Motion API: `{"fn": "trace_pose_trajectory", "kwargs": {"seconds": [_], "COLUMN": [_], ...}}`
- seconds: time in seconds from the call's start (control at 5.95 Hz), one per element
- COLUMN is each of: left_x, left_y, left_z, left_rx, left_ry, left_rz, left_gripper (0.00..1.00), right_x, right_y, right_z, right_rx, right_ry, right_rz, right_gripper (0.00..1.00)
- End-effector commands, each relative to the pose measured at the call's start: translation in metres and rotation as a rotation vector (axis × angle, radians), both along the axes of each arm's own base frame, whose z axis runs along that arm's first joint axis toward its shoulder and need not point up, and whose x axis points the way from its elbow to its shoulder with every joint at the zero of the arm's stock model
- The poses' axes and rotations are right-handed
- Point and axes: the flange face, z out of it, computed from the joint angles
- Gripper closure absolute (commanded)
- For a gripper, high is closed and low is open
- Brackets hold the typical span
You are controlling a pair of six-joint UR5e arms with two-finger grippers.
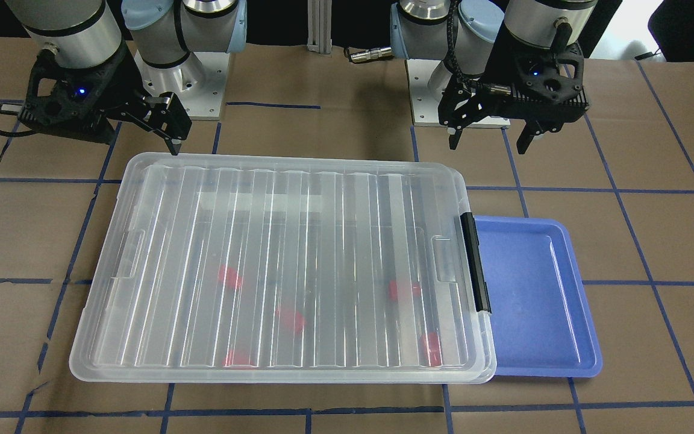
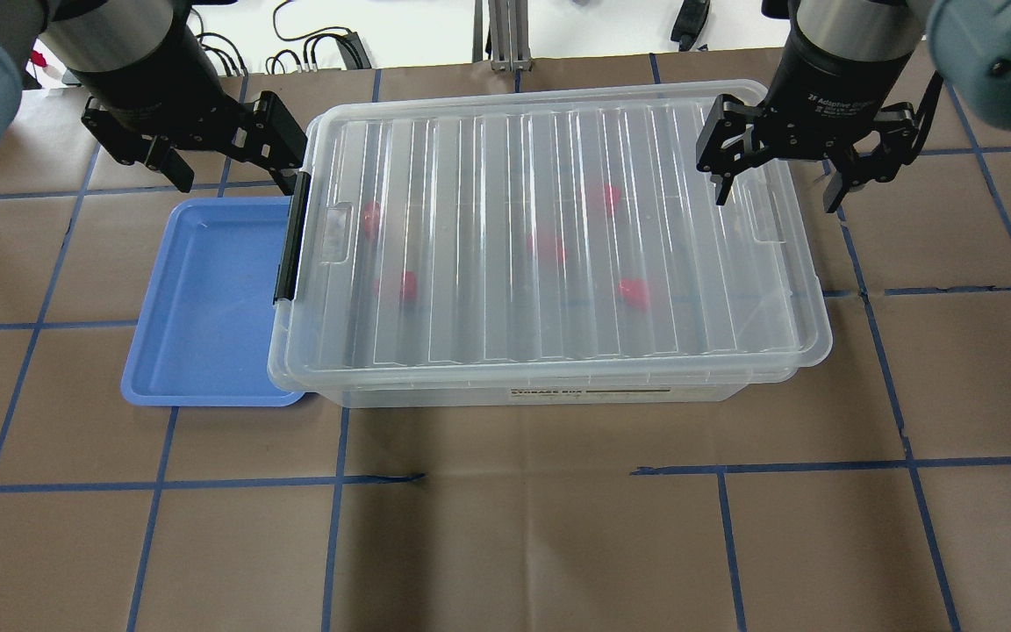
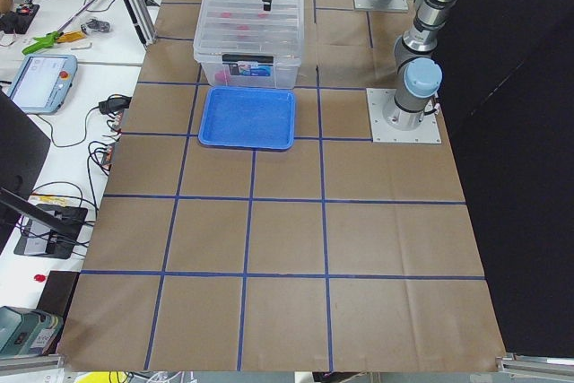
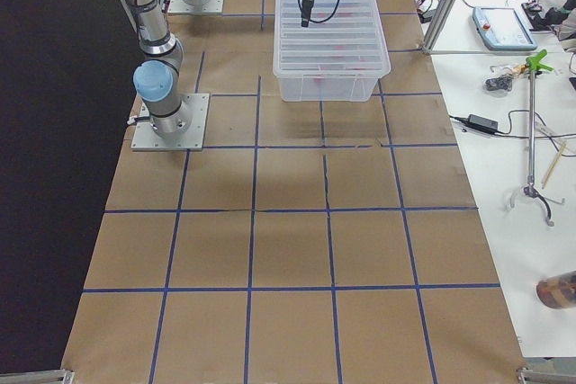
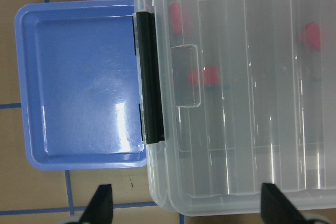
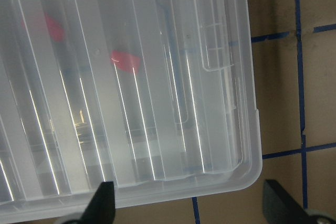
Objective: Place red block in blue tray from box
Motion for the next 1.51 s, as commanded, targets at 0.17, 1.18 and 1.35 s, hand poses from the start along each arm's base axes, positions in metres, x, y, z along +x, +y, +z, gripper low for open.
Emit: {"fn": "trace_pose_trajectory", "kwargs": {"seconds": [0.17,1.18,1.35], "left_x": [0.0,0.0,0.0], "left_y": [0.0,0.0,0.0], "left_z": [0.0,-0.003,-0.003], "left_rx": [-0.002,0.004,0.004], "left_ry": [0.001,-0.002,-0.001], "left_rz": [-0.001,-0.002,-0.002], "left_gripper": [0.01,0.01,0.01], "right_x": [0.002,-0.105,-0.107], "right_y": [0.001,-0.047,-0.054], "right_z": [0.0,-0.051,-0.08], "right_rx": [0.001,0.04,0.043], "right_ry": [-0.013,-0.036,-0.035], "right_rz": [-0.001,0.004,0.006], "right_gripper": [0.0,0.0,0.0]}}
